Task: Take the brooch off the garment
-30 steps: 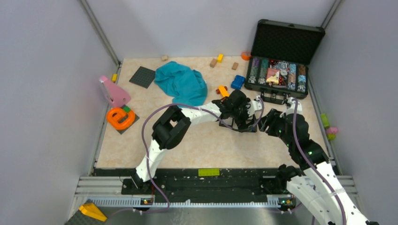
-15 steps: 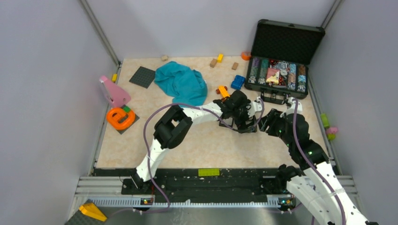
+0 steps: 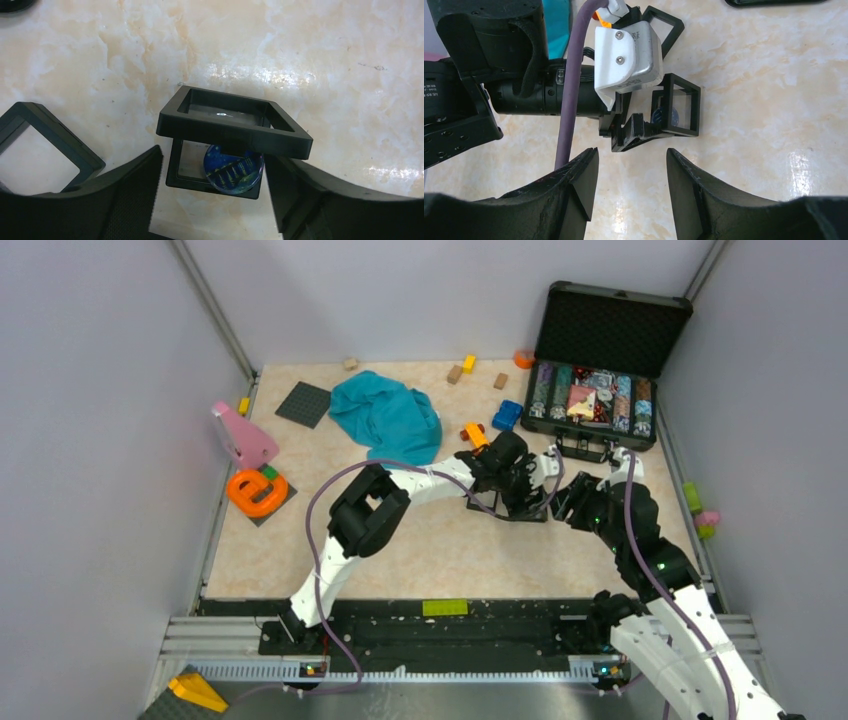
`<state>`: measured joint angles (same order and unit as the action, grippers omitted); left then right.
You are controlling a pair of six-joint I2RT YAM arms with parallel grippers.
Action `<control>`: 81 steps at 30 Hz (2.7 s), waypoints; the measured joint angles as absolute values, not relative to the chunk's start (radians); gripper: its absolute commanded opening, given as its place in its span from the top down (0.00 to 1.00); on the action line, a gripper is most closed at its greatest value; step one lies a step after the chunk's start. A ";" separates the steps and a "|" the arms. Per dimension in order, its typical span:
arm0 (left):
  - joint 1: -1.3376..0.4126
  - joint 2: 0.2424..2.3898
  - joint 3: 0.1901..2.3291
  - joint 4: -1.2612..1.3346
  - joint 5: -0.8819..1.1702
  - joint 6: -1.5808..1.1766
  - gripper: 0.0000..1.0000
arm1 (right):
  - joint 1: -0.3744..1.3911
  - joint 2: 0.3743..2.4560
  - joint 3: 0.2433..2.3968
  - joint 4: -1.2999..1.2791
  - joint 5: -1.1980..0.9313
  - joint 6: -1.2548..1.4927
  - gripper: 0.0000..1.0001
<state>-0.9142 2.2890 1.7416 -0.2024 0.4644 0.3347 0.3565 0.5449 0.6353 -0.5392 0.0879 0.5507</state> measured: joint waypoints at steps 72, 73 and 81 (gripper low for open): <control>-0.892 2.195 1.574 -0.092 0.428 0.291 0.02 | 0.356 0.524 0.636 -0.540 0.059 0.539 0.47; -0.890 2.171 1.548 -0.093 0.414 0.286 0.02 | 0.356 0.525 0.638 -0.540 0.059 0.536 0.46; -0.810 1.804 1.341 -0.166 0.125 0.208 0.02 | 0.356 0.536 0.665 -0.512 0.040 0.516 0.45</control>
